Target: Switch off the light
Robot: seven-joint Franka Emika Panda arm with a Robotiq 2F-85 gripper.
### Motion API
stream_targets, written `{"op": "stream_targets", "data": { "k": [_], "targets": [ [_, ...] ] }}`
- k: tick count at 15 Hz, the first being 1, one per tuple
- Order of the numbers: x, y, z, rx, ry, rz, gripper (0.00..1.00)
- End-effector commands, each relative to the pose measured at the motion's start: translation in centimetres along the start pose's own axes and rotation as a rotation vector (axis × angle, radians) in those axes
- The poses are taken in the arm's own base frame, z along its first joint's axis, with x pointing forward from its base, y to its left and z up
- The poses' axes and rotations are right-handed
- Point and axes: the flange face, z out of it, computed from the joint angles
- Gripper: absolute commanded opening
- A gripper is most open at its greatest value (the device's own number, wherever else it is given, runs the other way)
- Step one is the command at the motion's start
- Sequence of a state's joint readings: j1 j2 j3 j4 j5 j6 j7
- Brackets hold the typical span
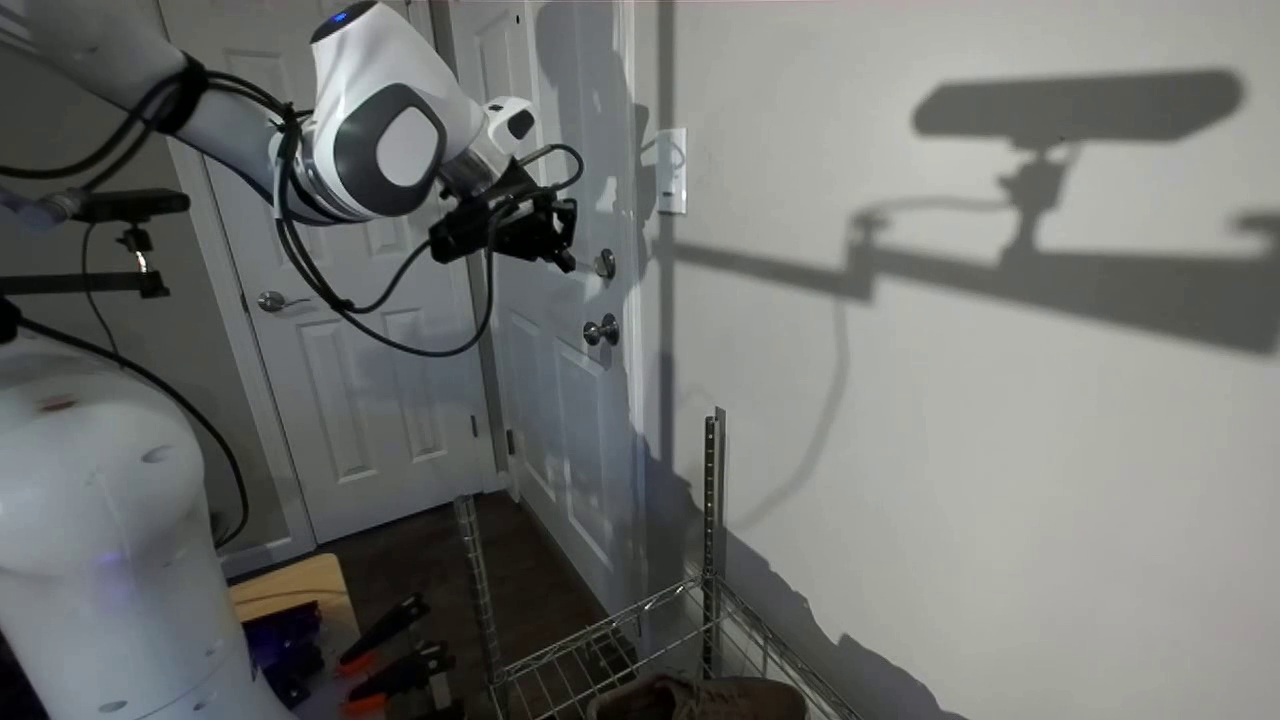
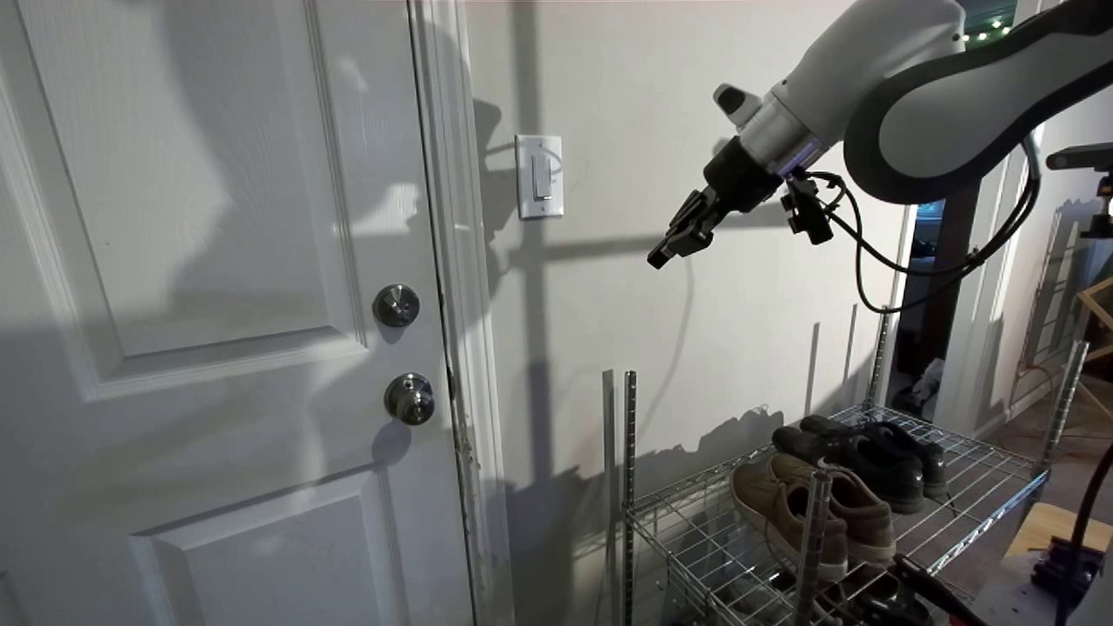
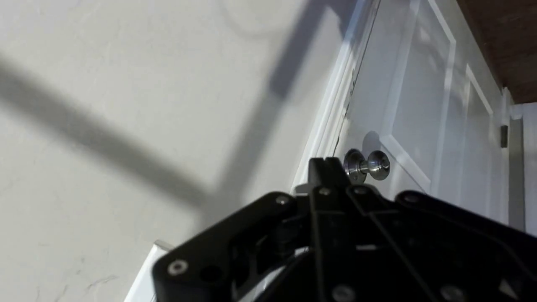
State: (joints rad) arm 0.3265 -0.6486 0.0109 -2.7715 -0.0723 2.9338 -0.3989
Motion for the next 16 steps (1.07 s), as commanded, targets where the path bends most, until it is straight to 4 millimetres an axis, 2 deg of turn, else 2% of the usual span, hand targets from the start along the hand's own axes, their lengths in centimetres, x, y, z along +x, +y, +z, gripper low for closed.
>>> {"op": "stream_targets", "data": {
  "k": [1, 5, 9, 10, 11, 12, 16],
  "targets": [
    [1.1, -0.6, 0.7, 0.0, 0.089, -0.019, 0.03],
    [3.1, -1.1, 1.8, -0.05, 0.274, -0.074, 0.03],
    [3.9, -0.6, 3.8, -0.091, 0.368, -0.094, 0.02],
    [4.6, -0.3, 3.8, -0.097, 0.387, -0.093, 0.02],
    [6.4, 0.6, 2.5, -0.105, 0.395, -0.094, 0.03],
    [7.2, 0.9, 2.7, -0.109, 0.402, -0.09, 0.02],
    [11.2, 3.5, 1.1, -0.159, 0.468, -0.078, 0.02]
  ]
}}
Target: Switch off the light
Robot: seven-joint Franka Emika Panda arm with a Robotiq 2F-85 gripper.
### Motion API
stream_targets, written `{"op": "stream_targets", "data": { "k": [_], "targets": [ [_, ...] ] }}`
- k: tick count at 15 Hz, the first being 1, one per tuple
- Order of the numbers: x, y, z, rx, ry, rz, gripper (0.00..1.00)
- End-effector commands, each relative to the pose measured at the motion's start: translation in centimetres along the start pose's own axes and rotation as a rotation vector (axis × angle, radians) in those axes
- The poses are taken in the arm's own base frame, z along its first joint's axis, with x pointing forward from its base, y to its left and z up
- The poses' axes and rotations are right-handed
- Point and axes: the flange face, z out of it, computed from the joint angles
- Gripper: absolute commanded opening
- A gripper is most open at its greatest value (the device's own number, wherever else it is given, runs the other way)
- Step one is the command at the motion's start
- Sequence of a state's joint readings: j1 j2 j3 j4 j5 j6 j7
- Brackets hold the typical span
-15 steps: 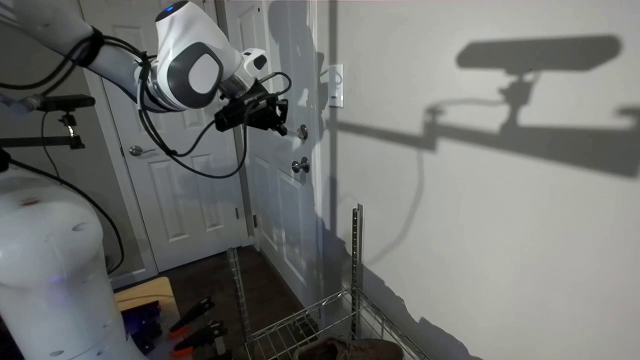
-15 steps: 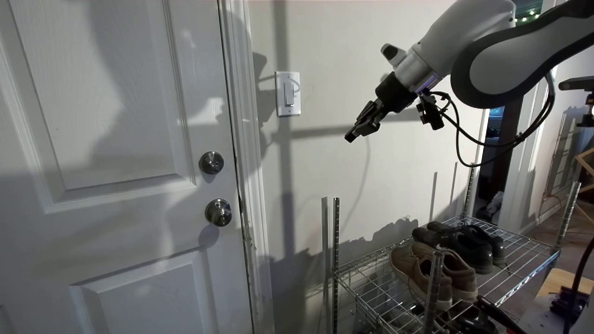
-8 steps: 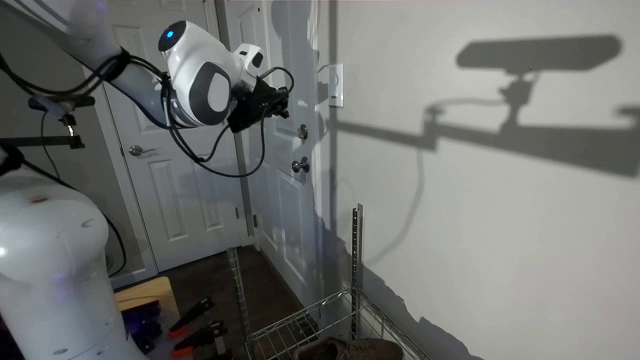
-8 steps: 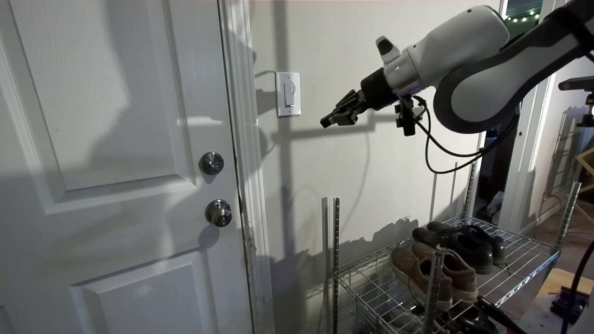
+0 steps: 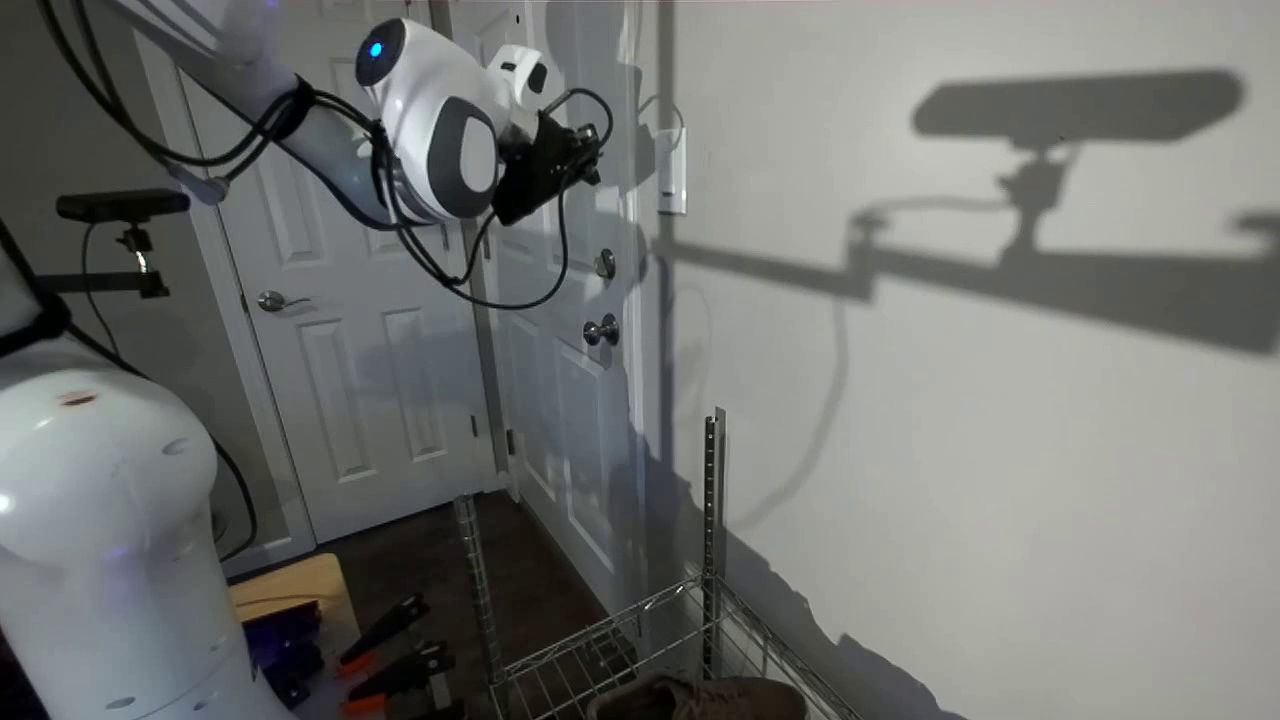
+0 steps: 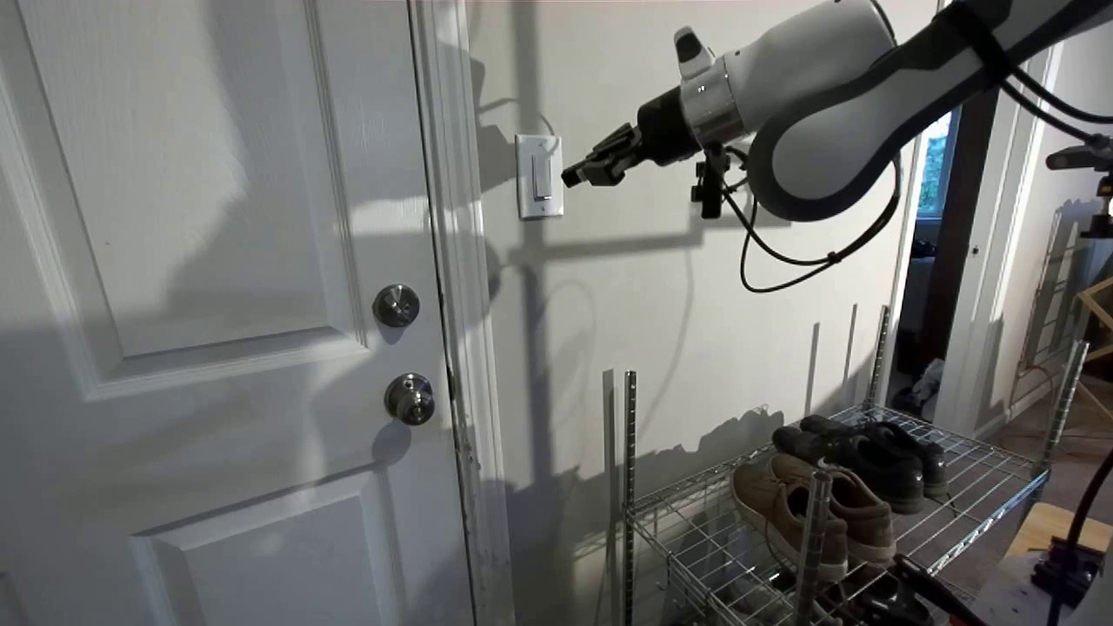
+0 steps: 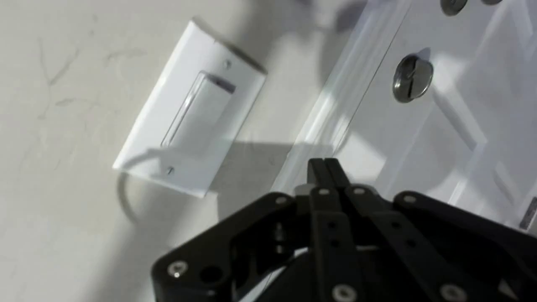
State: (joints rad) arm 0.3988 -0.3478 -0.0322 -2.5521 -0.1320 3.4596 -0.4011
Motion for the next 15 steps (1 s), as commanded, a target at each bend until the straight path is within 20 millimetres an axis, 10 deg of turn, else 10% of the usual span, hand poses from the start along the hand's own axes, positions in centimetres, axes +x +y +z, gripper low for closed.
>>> {"op": "stream_targets", "data": {
  "k": [1, 15],
  "targets": [
    [2.4, 2.1, 0.9, -0.036, 0.039, -0.018, 0.03],
    [-0.6, 4.7, 6.0, -0.07, -0.048, 0.038, 0.03]
  ]
}}
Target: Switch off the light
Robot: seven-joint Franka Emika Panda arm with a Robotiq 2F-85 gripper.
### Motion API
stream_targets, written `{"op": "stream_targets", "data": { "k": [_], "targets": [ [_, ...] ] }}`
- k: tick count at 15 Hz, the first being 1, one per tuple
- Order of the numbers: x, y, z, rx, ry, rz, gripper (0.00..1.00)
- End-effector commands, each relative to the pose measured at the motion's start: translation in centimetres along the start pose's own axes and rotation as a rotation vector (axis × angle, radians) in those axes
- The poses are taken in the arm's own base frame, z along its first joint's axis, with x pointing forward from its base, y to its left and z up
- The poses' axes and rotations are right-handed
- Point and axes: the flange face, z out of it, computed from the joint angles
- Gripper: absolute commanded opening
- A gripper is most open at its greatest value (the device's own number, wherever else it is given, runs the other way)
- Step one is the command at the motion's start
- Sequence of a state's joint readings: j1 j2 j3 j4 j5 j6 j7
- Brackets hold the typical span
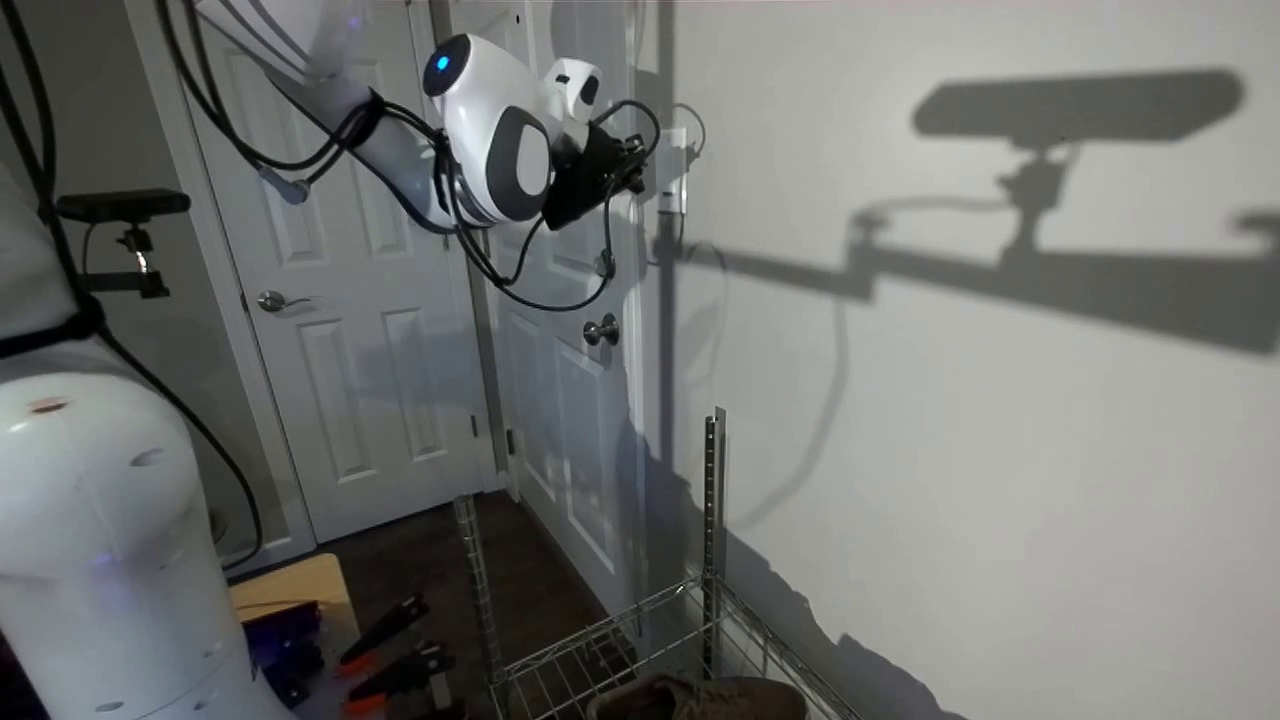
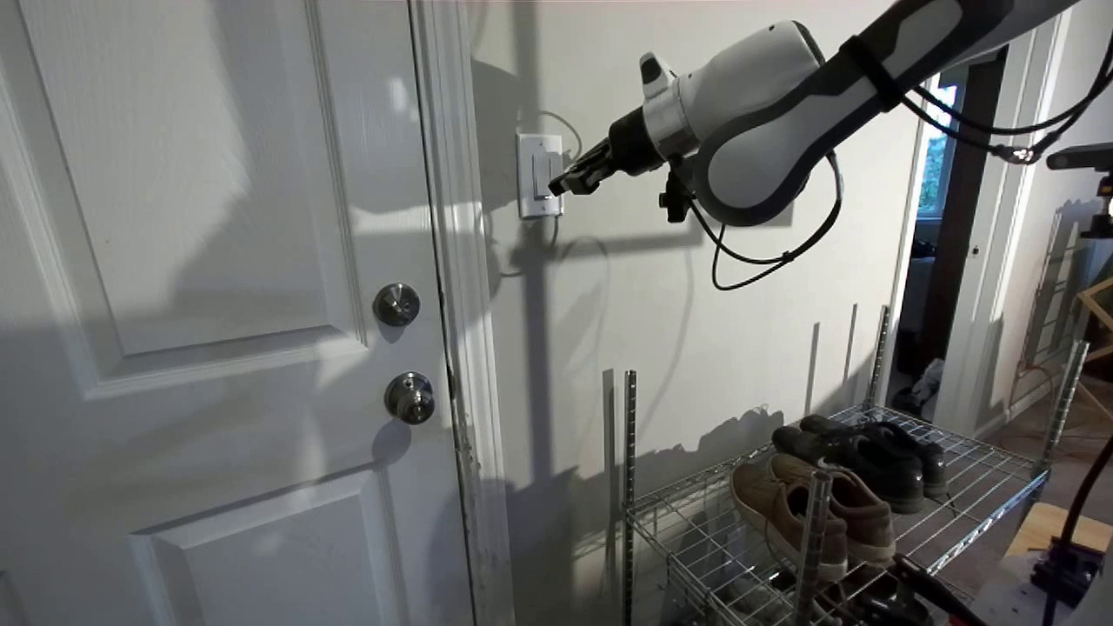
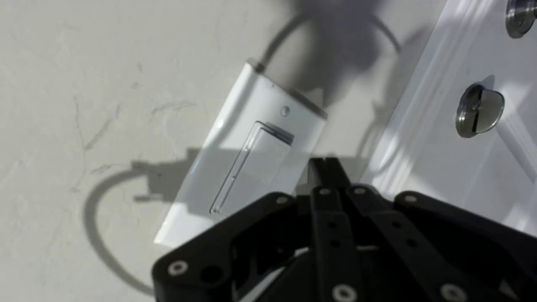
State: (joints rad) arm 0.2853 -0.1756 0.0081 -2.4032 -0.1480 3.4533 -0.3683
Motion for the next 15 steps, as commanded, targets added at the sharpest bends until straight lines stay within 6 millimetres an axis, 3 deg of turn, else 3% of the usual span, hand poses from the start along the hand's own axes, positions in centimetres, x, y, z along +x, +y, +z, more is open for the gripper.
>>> {"op": "stream_targets", "data": {
  "k": [1, 5, 9, 15],
  "targets": [
    [1.0, 1.8, 1.0, -0.036, 0.014, 0.006, 0.03],
    [0.6, 3.1, 2.0, -0.058, 0.004, 0.04, 0.03],
    [-0.5, 3.4, 2.9, -0.061, -0.019, 0.057, 0.03],
    [-0.4, 3.2, 3.2, -0.057, -0.016, 0.053, 0.03]
  ]
}}
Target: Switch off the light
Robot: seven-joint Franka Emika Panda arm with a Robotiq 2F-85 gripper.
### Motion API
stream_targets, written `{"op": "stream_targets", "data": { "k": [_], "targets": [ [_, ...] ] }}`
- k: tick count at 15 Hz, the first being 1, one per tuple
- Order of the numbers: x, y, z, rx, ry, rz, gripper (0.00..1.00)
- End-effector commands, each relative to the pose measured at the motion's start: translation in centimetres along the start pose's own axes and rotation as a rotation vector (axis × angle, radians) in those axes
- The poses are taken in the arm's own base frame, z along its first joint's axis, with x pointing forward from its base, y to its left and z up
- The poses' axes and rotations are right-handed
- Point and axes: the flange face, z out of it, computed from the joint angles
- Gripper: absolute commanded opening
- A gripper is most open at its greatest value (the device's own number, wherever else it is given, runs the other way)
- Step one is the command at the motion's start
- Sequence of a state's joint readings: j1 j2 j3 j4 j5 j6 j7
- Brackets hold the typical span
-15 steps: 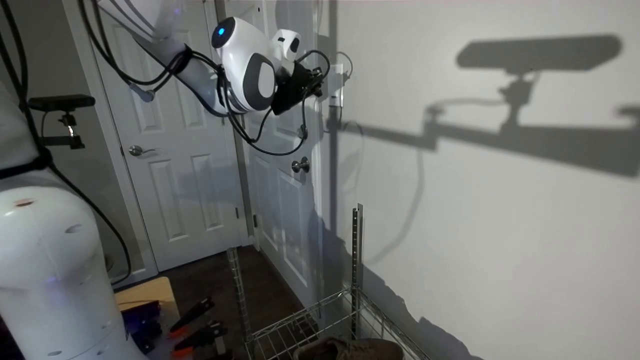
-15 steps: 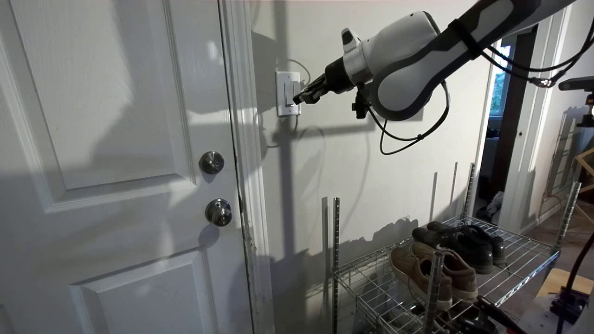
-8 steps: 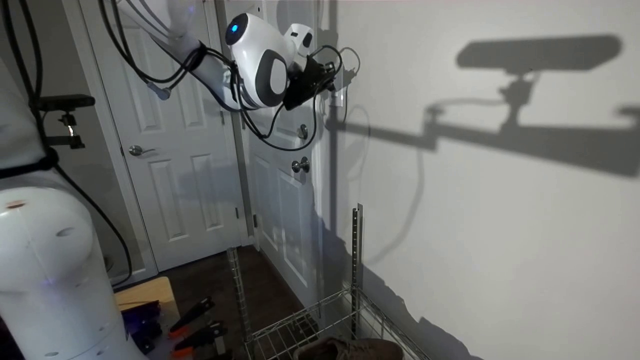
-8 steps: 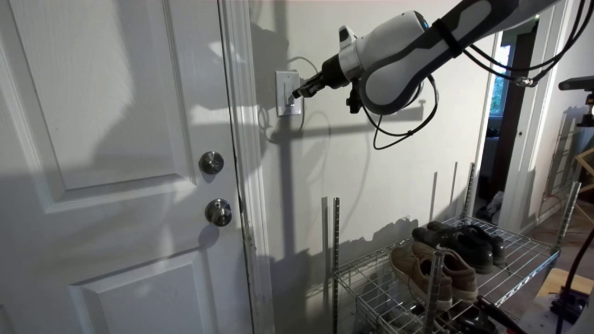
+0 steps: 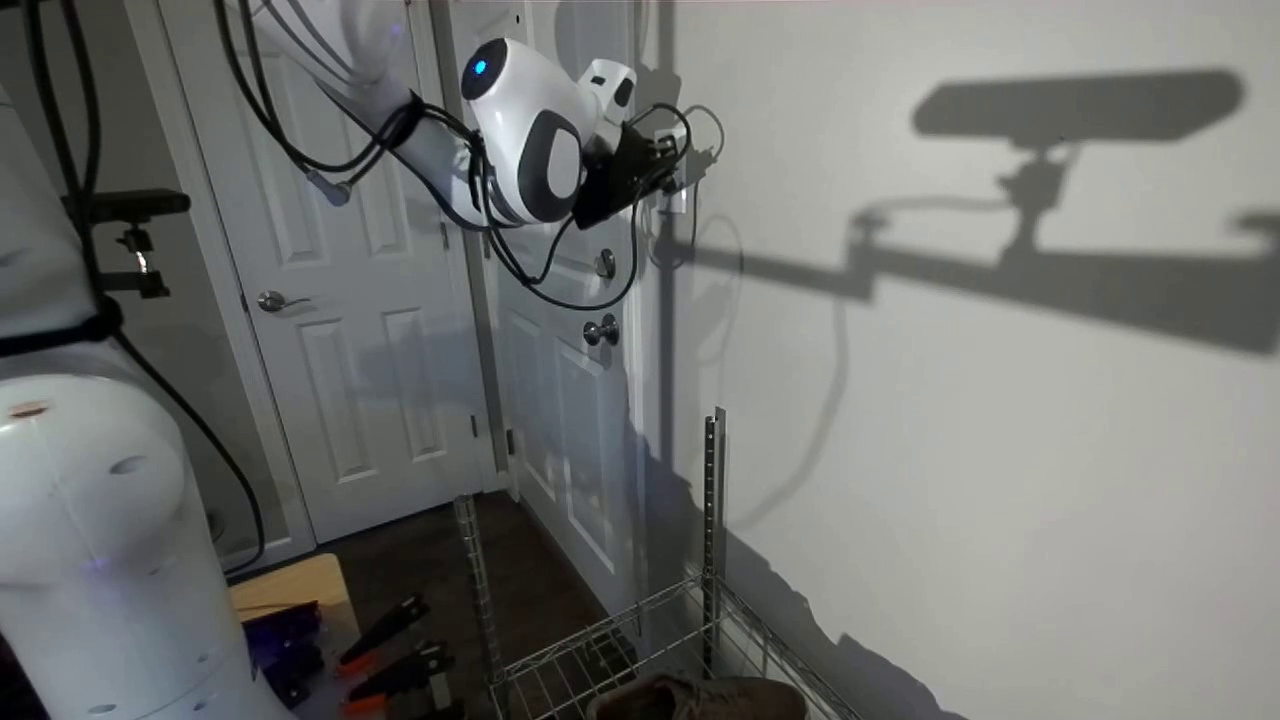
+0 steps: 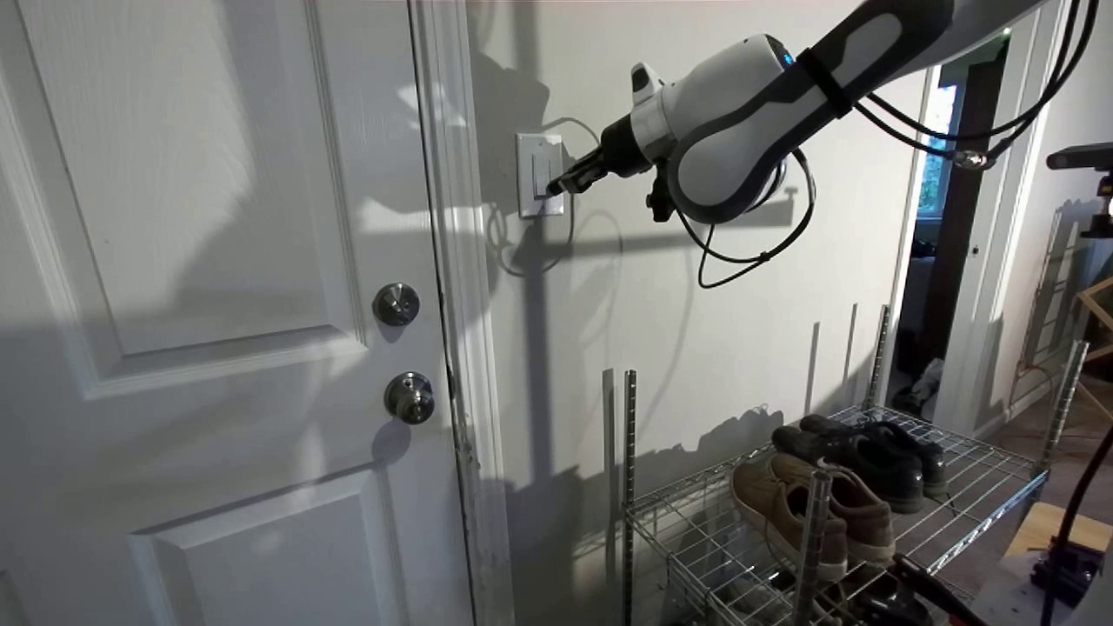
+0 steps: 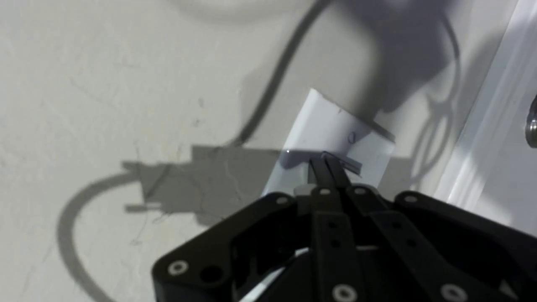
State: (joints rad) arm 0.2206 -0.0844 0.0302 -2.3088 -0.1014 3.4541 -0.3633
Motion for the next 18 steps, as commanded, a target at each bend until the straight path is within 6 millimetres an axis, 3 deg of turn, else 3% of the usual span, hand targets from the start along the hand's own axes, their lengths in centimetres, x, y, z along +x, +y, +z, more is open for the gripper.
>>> {"op": "stream_targets", "data": {
  "k": [1, 6, 11, 14, 18],
  "targets": [
    [0.3, 0.2, 0.5, -0.006, 0.003, -0.009, 0.03],
    [0.1, -0.4, 0.9, 0.002, -0.002, -0.023, 0.03],
    [0.6, 0.1, 2.6, -0.011, -0.001, -0.08, 0.03],
    [0.7, 0.3, 1.9, -0.021, 0.0, -0.081, 0.03],
    [0.8, -0.4, -0.9, -0.019, 0.006, -0.073, 0.03]
  ]
}}
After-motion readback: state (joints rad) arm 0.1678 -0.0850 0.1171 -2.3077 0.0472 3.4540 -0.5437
